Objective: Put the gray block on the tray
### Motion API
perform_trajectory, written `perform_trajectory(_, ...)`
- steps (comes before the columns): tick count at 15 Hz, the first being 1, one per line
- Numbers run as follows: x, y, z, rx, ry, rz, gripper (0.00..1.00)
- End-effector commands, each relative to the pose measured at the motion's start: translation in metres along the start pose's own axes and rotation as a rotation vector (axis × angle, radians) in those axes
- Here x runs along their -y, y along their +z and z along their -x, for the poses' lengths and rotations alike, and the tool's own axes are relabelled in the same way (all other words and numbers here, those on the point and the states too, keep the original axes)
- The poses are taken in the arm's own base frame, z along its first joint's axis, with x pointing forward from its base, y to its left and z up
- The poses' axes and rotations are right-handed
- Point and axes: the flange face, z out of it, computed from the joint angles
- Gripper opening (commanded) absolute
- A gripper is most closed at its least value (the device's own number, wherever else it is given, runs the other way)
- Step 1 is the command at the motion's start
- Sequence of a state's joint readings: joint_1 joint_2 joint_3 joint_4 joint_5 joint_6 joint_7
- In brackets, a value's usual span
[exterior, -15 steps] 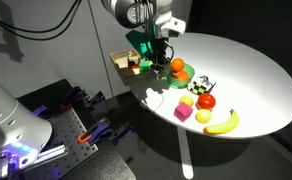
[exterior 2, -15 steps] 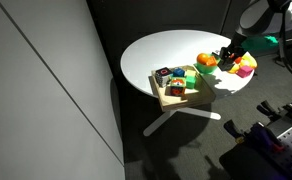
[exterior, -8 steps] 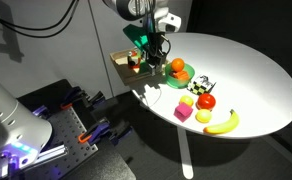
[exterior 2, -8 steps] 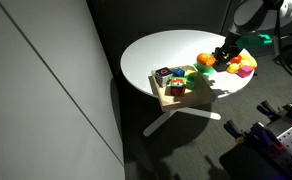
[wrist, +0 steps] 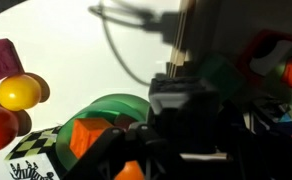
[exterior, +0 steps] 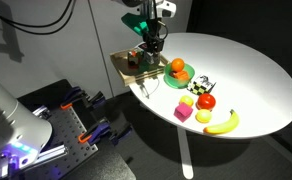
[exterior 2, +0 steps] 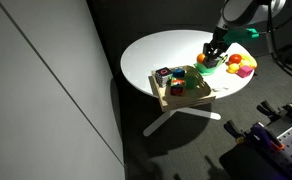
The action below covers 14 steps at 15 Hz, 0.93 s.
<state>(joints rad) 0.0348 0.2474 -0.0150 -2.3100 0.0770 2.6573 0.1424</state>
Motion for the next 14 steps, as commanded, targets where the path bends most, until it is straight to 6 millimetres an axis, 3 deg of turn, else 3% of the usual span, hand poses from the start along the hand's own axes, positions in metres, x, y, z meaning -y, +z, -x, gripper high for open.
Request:
perform_trajectory(1, 0.028, 0.004, -0.011, 0.019, -0.019, 0.022, 0.27)
perform_trajectory(9, 0.074, 0.024, -0.012, 0.017, -0.103, 0.024, 0.27)
perform_trajectory(10, 0.076, 0.026, -0.011, 0.013, -0.111, 0.027, 0.65)
perform_trajectory(11, 0.078, 0.027, -0.011, 0.008, -0.119, 0.028, 0.78)
perform_trajectory(14, 0.080, 0.027, -0.010, -0.009, -0.143, 0.028, 0.97)
